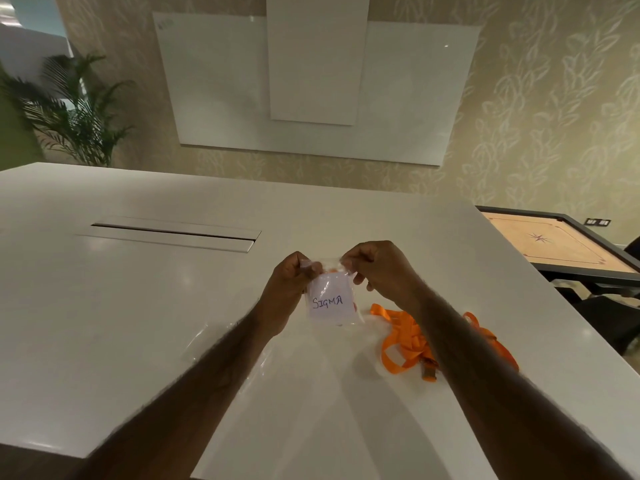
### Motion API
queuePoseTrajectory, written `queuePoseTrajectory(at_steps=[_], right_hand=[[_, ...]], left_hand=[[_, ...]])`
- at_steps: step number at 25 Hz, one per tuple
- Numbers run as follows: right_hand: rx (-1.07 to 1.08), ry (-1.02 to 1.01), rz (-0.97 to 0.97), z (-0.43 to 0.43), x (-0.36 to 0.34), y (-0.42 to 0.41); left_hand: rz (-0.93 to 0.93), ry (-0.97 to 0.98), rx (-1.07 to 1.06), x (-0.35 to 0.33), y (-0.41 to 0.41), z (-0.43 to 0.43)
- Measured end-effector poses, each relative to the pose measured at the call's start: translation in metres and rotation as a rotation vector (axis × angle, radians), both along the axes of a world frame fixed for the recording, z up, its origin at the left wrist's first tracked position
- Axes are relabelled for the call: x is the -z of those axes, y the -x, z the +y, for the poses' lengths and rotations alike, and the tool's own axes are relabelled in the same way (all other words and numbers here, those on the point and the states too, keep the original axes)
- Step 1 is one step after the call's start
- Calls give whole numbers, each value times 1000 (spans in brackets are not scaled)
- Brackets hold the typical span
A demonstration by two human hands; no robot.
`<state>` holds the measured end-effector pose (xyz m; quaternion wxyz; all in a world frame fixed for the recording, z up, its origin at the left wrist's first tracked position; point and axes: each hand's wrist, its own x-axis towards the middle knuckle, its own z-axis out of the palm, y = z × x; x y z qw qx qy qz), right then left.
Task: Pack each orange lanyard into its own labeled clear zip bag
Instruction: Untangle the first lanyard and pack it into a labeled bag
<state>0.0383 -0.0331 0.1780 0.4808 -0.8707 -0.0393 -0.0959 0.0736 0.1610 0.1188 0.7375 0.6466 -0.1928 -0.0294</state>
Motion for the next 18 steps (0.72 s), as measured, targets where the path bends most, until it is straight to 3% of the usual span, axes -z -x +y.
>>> queuePoseTrajectory(at_steps=[6, 10, 15, 18], right_hand=[[-51, 296, -70, -3, 1, 1], [-49, 152, 19, 0, 0, 2], [-130, 211, 245, -4, -6, 3], [-74, 180, 260, -2, -8, 3]], left_hand=[[39, -59, -94, -6, 5, -4], [3, -40, -97, -8, 8, -7], [-39, -68, -109, -3, 11, -10], [-14, -59, -131, -3, 14, -15]])
